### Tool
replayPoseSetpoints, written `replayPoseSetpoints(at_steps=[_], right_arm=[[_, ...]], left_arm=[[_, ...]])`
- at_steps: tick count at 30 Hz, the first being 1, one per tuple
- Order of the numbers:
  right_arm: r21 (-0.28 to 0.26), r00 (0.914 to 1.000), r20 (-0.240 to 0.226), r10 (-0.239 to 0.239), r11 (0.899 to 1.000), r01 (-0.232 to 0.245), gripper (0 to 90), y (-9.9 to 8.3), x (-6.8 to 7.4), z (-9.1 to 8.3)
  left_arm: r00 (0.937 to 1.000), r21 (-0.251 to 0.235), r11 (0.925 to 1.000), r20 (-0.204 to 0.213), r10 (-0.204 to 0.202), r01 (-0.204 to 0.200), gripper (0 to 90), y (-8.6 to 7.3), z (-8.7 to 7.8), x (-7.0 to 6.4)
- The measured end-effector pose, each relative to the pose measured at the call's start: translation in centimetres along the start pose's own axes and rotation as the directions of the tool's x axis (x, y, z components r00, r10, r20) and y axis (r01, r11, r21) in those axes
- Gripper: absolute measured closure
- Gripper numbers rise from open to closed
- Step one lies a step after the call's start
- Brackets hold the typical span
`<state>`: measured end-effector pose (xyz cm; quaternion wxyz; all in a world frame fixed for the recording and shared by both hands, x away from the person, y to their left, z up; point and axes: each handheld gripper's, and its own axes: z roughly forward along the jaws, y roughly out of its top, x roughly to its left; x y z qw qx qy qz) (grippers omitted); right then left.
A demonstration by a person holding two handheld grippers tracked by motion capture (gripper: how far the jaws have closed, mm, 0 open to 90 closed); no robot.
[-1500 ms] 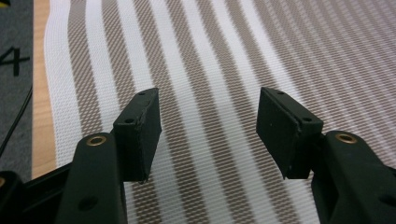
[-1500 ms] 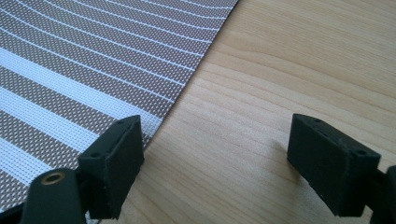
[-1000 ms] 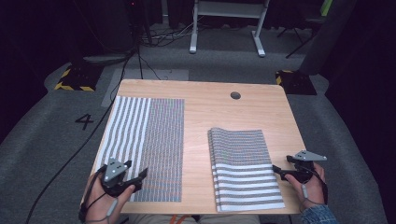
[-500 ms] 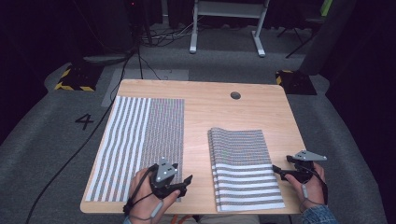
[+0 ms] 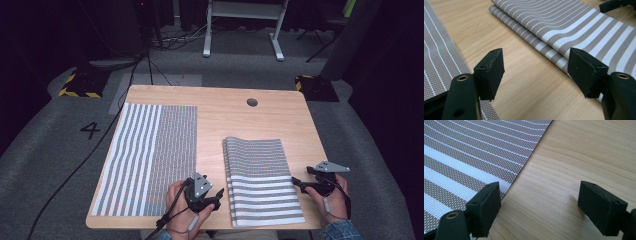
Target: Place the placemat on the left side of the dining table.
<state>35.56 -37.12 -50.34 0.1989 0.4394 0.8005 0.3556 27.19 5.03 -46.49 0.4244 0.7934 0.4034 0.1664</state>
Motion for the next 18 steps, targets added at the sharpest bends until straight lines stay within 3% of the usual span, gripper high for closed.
replayPoseSetpoints(at_steps=[4,11,18], right_arm=[[0.0,1.0,0.0,-0.001,1.0,0.001,18.6,0.0,0.0,0.0],[0.0,1.0,-0.001,-0.002,1.0,0.002,18.6,0.0,0.0,0.0],[-0.001,1.0,-0.003,-0.003,1.0,0.003,18.6,0.0,0.0,0.0]], left_arm=[[0.9998,0.018,0.9997,0.005,0.018,-0.018,29.9,-1.0,1.2,-0.7],[0.9997,0.07,0.9972,0.007,0.024,-0.025,28.6,-2.3,2.3,-0.7],[0.9974,0.106,0.9926,0.049,0.054,-0.059,29.2,-2.6,3.2,-1.6]])
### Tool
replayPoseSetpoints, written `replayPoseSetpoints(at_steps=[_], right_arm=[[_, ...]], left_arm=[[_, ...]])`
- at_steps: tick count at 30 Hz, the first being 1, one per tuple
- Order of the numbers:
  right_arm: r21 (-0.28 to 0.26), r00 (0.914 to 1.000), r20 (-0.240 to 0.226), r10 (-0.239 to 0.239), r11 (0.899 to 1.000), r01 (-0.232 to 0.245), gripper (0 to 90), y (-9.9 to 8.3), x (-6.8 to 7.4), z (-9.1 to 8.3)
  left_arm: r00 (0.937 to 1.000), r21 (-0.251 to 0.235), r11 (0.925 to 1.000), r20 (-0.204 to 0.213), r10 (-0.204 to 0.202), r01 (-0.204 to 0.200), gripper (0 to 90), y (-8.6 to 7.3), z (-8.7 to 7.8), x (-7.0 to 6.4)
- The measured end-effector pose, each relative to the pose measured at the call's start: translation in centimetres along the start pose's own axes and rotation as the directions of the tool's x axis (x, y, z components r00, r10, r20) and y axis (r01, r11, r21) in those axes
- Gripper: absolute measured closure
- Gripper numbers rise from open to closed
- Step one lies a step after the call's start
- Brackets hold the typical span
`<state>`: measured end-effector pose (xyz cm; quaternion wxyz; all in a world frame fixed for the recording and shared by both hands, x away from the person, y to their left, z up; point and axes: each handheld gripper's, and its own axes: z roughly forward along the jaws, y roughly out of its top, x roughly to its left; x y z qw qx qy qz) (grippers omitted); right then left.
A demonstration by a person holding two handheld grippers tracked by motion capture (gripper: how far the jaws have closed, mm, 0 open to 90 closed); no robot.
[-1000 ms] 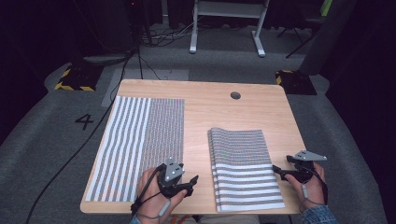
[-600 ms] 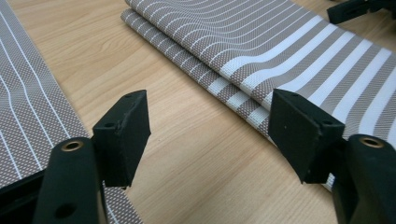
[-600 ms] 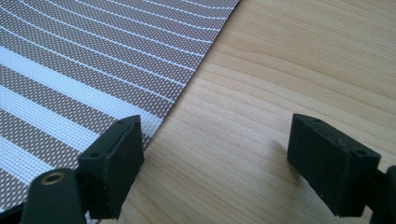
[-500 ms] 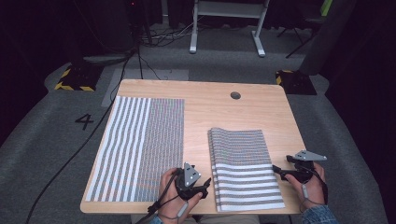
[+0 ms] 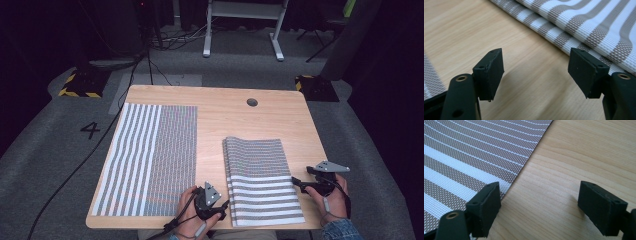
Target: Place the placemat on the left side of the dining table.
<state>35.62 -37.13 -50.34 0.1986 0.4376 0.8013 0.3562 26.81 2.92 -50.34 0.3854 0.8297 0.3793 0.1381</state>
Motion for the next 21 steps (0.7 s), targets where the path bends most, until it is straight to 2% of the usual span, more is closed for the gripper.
replayPoseSetpoints(at_steps=[2,5,7,9,10,13,21], right_arm=[[0.0,1.0,0.0,0.0,1.0,0.0,18.6,0.0,0.0,0.0],[0.0,1.0,0.001,0.0,1.0,0.0,18.6,0.0,0.0,0.0],[0.0,1.0,0.001,0.0,1.0,0.0,18.6,0.0,0.0,0.0],[0.0,1.0,0.001,-0.001,1.0,0.001,18.6,0.0,0.0,0.0],[0.0,1.0,0.0,0.0,1.0,0.0,18.6,0.0,0.01,0.0],[0.0,1.0,0.001,-0.001,1.0,0.001,18.6,0.0,0.0,0.0],[0.0,1.0,0.001,-0.001,1.0,0.001,18.6,-0.01,0.0,0.0]], left_arm=[[0.9998,0.024,0.9997,0.015,0.01,-0.01,28.7,-0.05,0.29,-0.18],[0.9996,0.029,0.9993,0.01,0.025,-0.025,26.8,0.04,0.39,-0.33],[0.9997,0.025,0.9995,0.011,0.02,-0.02,26.5,0.05,0.4,-0.3],[0.9997,0.034,0.9992,-0.007,0.023,-0.022,23.9,0.01,0.48,-0.42],[0.9996,0.029,0.9995,-0.026,0.012,-0.011,21.7,-0.07,0.57,-0.52],[0.9994,0.028,0.9996,-0.034,-0.008,0.009,18.6,-0.18,0.54,-0.6],[0.9993,0.014,0.9999,-0.038,-0.004,0.005,17.7,-0.24,0.59,-0.59]])
